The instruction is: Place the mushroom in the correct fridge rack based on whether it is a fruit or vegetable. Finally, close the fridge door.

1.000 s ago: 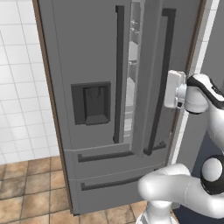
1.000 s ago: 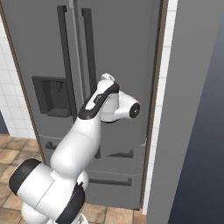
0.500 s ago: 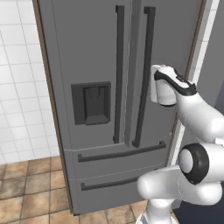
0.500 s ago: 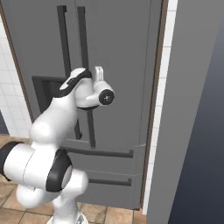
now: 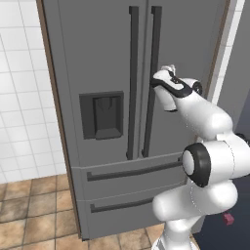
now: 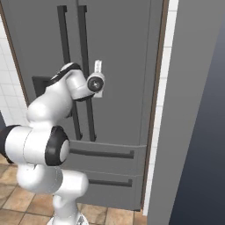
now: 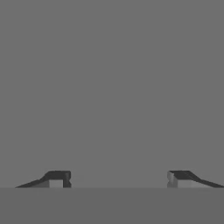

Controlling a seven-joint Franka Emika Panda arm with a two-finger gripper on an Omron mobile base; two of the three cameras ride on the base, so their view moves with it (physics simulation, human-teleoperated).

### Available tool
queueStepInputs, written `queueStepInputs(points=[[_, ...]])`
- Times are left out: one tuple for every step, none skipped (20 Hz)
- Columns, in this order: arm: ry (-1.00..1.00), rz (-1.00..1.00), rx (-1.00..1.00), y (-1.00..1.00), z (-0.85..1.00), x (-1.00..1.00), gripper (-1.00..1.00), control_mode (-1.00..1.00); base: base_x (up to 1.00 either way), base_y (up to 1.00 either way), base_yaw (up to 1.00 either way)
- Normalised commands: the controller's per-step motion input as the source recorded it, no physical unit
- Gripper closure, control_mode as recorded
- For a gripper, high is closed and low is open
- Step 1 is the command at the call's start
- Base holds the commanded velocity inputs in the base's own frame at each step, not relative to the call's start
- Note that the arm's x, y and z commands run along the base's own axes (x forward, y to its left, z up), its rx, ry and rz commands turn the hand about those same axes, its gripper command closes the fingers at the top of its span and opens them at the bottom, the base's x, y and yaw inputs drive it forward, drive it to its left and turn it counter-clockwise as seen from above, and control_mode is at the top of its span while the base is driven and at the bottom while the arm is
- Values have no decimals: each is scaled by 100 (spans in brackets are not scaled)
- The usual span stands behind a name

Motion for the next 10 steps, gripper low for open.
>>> queueStepInputs(points=[[4, -8, 0, 0, -9, 26, -100, -100, 0, 0, 0], [5, -8, 0, 0, -14, 26, -100, -100, 0, 0, 0], [5, -8, 0, 0, -22, 28, -100, -100, 0, 0, 0], [5, -8, 0, 0, -24, 31, -100, -100, 0, 0, 0], [4, -9, 0, 0, -25, 36, -100, -100, 0, 0, 0], [7, -9, 0, 0, -26, 45, -100, -100, 0, 0, 0], [5, -9, 0, 0, -30, 38, -100, -100, 0, 0, 0], [3, -8, 0, 0, -24, 24, -100, -100, 0, 0, 0], [1, -8, 0, 0, -24, 16, -100, -100, 0, 0, 0], [3, -8, 0, 0, -22, 15, -100, -100, 0, 0, 0]])
